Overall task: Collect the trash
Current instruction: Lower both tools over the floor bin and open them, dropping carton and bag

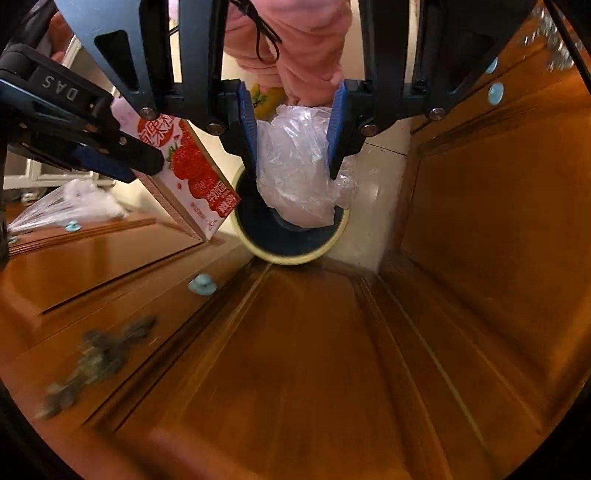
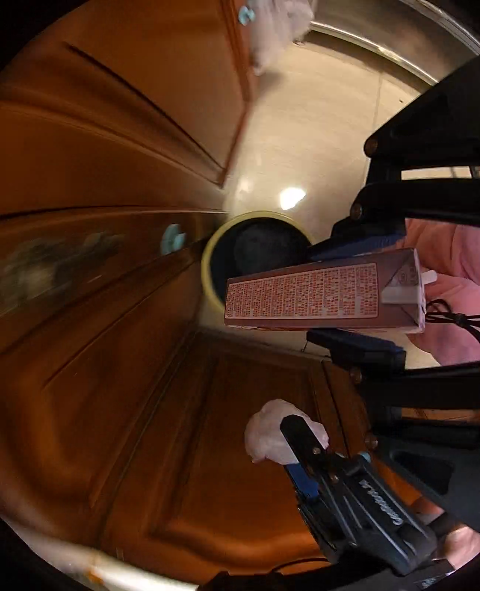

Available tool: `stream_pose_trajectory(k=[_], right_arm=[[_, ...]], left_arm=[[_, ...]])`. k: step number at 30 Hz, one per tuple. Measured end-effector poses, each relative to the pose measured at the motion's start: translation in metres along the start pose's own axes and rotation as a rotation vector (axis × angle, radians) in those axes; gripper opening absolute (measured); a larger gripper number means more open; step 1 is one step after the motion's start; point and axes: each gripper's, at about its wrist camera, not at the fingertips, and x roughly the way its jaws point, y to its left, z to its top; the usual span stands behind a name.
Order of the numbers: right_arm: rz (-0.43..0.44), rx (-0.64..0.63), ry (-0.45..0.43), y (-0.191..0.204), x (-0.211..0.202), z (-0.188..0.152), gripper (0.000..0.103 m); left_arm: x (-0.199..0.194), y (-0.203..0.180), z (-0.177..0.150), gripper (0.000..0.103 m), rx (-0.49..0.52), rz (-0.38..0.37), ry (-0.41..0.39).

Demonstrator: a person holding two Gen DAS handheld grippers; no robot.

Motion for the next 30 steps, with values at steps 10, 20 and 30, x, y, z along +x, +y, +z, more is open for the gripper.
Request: stream_pose_trajectory(k=[10,20,30], right_arm=[[-0.082,0.084,0.078,-0.022,0.079,0.035,0.053],[-0.040,0.054,0.091,-0.013,0.051,0.041,0.055],[-0.036,-0.019,0.005,0.013,-0.048,0.028,0.055]], left_arm=[[0.072,0.009,0.018,0.081,0.000,-0.002,0.130],[0.066,0.007,0.025,0.081,-0.005,0.006,0.122],[-0.051,-0.011,0.021,0.081,0.058,0.058,0.002]])
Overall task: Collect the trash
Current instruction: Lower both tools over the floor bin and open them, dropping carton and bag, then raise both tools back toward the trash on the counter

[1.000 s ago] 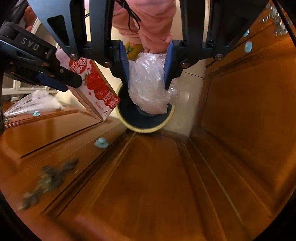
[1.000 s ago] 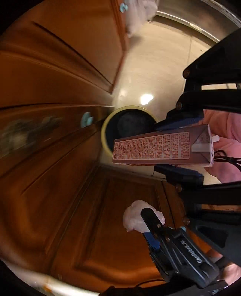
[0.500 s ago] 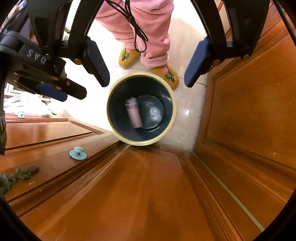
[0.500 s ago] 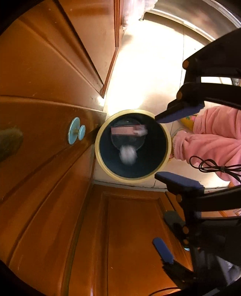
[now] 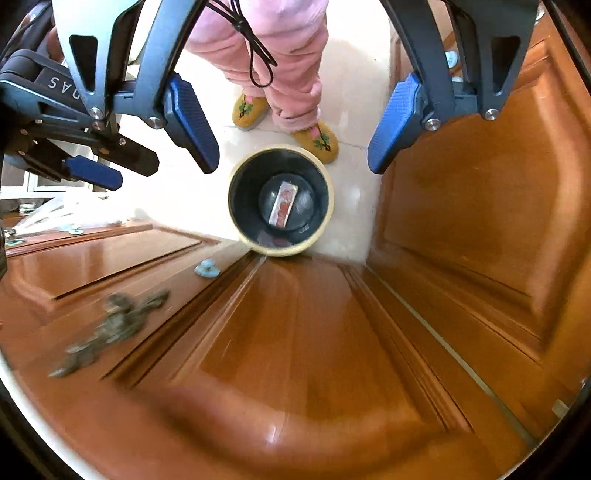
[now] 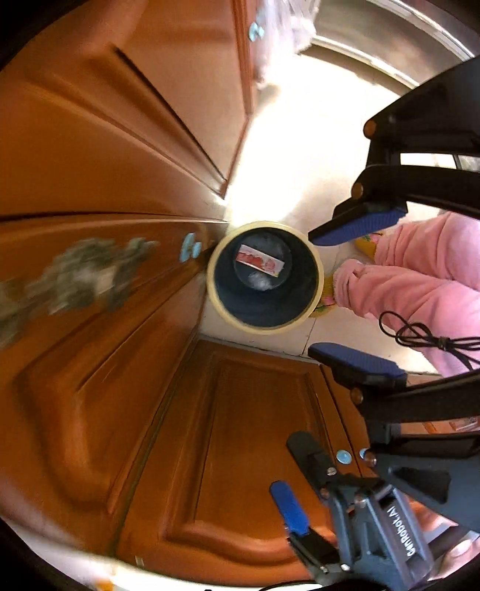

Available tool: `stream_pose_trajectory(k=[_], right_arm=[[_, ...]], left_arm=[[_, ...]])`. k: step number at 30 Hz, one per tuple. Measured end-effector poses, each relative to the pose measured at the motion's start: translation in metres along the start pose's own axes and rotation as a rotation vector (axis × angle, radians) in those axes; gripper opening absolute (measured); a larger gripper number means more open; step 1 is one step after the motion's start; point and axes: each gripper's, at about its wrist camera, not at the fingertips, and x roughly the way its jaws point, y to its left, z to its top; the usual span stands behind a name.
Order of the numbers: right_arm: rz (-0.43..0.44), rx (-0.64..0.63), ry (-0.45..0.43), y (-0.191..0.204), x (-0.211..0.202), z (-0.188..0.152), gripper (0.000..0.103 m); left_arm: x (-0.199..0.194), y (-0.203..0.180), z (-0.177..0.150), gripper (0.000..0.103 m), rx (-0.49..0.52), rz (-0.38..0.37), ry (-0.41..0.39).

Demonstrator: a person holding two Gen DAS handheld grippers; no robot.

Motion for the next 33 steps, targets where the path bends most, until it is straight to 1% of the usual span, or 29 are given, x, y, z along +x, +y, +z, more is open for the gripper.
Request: stream_pose_trajectory(k=[4,8,12,17,20,23,27,30,33], right_arm=[[-0.018,-0.073,-0.087,0.014,-0.048,-0.005,0.055],[-0.042,-0.150,-0.218,0.032,-0.098,-0.013,0.055],[-0.041,-0.209,-0.324,0.048,-0.142,-0.016,0.055],[-0.021,-0.262,-0.461,0.062,-0.198,-0.012,0.055],[-0.014,-0.270,-0.544,0.065,-0.233,-0.003,0.055],[0.004,-0.257,-0.598,0.062,-0.261,0.010,0.055],[0.035,-0.216,-0.630,0.053,-0.290,0.036,0.057],[0.029,-0.190,-0.658,0.052,-0.312,0.053,0.059],[0.051,-0.154,-0.665,0.049,-0.320,0.075,0.063]], left_arm=[[-0.058,-0.005,0.000,0.081,0.028,0.032,-0.114],[-0.113,-0.007,0.004,0.081,0.054,0.074,-0.260],[-0.161,-0.005,0.018,0.081,0.042,0.106,-0.380],[-0.216,-0.004,0.038,0.082,0.019,0.113,-0.511],[-0.239,-0.003,0.049,0.087,0.004,0.140,-0.570],[-0.263,-0.003,0.063,0.088,-0.007,0.163,-0.618],[-0.290,0.000,0.082,0.088,-0.013,0.170,-0.659],[-0.305,0.001,0.098,0.090,-0.008,0.177,-0.685],[-0.314,0.004,0.115,0.092,-0.007,0.172,-0.708]])
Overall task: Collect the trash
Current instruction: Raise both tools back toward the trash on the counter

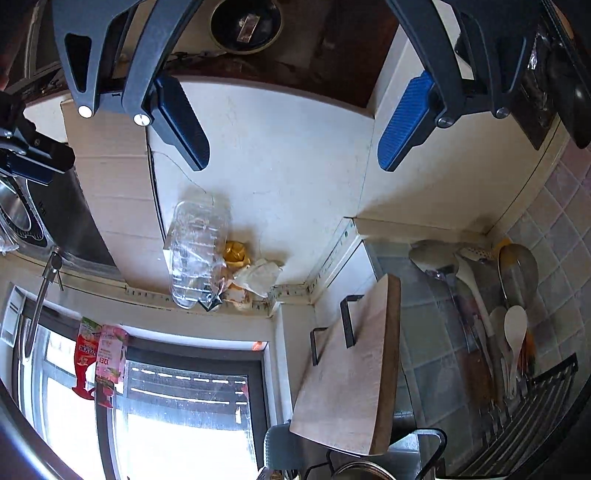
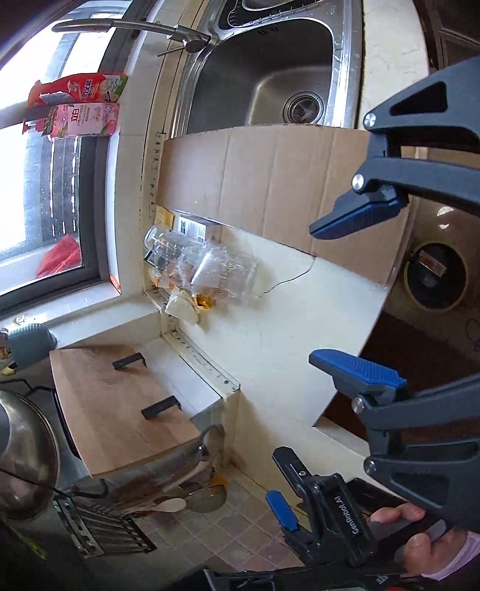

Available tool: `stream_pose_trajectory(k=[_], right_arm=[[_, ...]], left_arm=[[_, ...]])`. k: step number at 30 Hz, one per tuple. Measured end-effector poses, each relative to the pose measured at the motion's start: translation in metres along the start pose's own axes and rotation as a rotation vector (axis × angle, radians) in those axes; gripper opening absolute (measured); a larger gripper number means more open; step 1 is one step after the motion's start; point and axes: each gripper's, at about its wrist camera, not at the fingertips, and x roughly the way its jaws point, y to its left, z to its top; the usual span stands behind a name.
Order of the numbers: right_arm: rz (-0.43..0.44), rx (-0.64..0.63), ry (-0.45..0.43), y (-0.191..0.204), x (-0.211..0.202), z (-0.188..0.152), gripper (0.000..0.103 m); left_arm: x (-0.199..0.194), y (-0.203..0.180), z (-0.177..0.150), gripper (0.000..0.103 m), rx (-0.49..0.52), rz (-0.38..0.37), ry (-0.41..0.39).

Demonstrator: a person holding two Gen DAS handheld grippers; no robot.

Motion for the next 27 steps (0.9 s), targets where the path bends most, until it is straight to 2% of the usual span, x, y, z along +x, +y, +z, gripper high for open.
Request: stream_pose_trajectory(k=[7,10,13,21,27], right_arm=[[-0.014,0.101,-0.025,-0.012,0.018,0.057,0.073],[-0.038,0.141,-0.022,-0.018,0.035,0.079,0.074],[-0.053,0.193,-0.003,-0.026,0.056,0.095,0.074],[-0.070,0.247,0.064,-0.044,0.117,0.113,0.074],[-0.022,0.245,0.160,-0.060,0.171,0.113,0.074]], left_arm=[[0.022,0.008,0.042,0.097,0.040,-0.017,-0.043],[0.039,0.010,0.058,0.098,0.075,-0.025,-0.058],[0.061,0.010,0.071,0.098,0.096,-0.063,-0.048],[0.129,-0.008,0.089,0.098,0.119,-0.095,0.005],[0.177,-0.021,0.091,0.098,0.096,-0.087,0.079]])
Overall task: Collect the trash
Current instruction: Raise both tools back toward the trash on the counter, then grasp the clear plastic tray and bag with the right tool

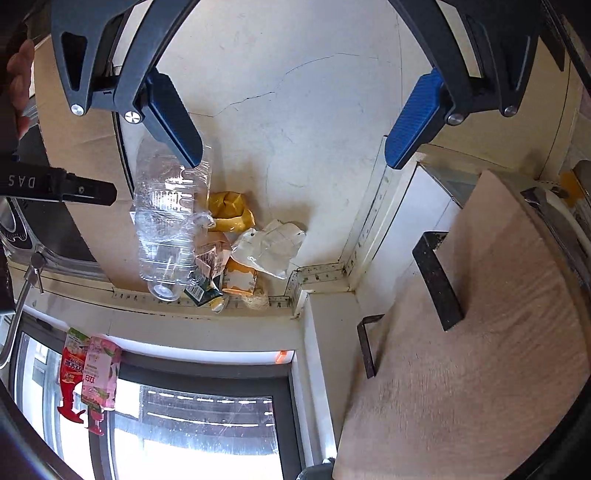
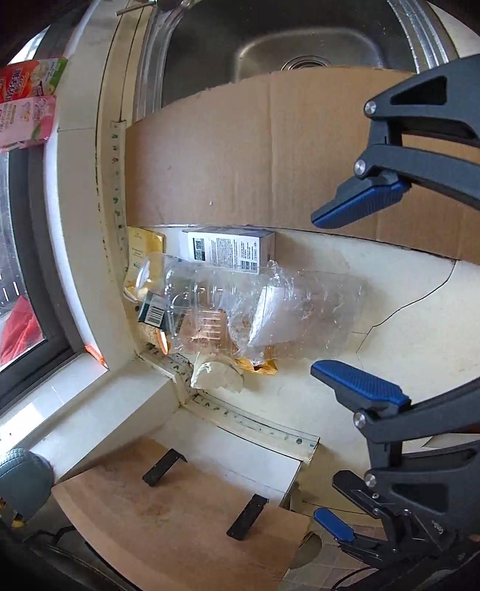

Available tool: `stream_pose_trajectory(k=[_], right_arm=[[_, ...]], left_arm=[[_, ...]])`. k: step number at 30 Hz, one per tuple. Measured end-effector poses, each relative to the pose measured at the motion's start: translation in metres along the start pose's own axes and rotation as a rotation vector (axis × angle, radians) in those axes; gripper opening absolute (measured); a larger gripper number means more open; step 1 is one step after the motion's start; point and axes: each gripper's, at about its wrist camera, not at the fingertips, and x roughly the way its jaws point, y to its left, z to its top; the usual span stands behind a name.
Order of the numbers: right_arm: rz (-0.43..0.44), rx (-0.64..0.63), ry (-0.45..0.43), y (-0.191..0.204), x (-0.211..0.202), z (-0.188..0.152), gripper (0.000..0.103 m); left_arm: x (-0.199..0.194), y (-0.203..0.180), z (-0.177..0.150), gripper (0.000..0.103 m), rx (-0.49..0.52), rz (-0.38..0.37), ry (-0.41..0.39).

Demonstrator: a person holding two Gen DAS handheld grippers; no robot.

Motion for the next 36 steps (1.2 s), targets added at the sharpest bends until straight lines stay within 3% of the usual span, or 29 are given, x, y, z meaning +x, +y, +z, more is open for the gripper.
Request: stream_pose_trajectory(k=[10,22,24,26,29,36], right_arm=[[0.112,0.005,0.110,-0.019,0.072,0.019,0.074],[0.306,-0.062,0.153,-0.013,0.097,0.027,0.074],[0.315,-0.107,0.152,-0.006,0.098,0.025,0.069],[0.332,-0.145,0.165,0.000,0.099,0.023,0.053],[0.380,-0.168,0.164,0.005,0.094,0.021,0.042],[0.437,-0.211,0.083,0.015,0.062,0.014,0.030]], left_arm=[[0.054,-0.005,0.010,0.098,-0.053,0.038,0.094],[0.085,-0.007,0.029,0.098,-0.129,0.017,0.144],[0.088,-0.008,0.032,0.098,-0.131,0.017,0.149],[0.092,-0.009,0.033,0.098,-0.130,0.019,0.157],[0.098,-0.012,0.032,0.098,-0.122,0.032,0.171],[0.102,-0.015,0.031,0.098,-0.111,0.057,0.177]])
